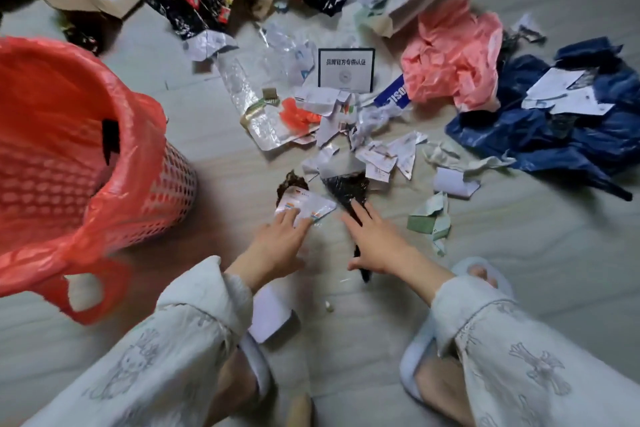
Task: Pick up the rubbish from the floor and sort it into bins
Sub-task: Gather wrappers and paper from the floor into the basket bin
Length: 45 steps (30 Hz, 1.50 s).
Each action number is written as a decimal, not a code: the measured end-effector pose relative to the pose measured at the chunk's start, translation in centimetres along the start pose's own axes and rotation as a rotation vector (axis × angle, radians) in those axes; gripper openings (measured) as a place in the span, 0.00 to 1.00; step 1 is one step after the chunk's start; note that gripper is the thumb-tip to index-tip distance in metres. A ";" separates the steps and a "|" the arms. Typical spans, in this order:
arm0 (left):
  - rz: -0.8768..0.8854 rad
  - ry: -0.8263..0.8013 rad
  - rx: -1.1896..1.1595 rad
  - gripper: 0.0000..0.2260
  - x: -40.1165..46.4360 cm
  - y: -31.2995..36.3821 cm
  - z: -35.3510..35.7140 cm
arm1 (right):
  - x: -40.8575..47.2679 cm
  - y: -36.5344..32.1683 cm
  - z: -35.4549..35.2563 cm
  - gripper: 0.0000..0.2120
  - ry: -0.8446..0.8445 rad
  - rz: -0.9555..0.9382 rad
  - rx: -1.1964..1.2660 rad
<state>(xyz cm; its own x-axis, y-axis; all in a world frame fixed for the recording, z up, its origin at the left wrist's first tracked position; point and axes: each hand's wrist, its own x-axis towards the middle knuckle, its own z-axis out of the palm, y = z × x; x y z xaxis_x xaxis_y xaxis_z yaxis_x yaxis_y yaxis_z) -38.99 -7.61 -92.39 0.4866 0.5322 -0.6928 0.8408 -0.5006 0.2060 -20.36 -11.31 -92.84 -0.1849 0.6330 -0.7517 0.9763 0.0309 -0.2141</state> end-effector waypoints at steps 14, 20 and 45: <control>0.328 -0.221 0.410 0.38 -4.3 -2.7 4.1 | 2.3 -1.8 3.8 0.46 0.012 0.017 -0.208; 0.308 -0.082 0.264 0.26 -3.7 -3.3 3.8 | 2.8 -2.2 3.4 0.49 0.035 0.077 -0.214; 0.062 0.135 -0.092 0.43 -0.7 -4.5 2.1 | 4.8 -0.6 1.1 0.46 0.271 0.218 0.070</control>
<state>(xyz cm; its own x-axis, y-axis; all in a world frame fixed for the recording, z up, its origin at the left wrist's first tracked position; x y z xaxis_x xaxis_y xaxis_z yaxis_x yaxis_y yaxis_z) -43.63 -7.18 -94.32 0.5604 0.5925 -0.5787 0.8234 -0.4741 0.3120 -21.93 -9.14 -97.01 0.0723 0.8013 -0.5939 0.9777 -0.1745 -0.1166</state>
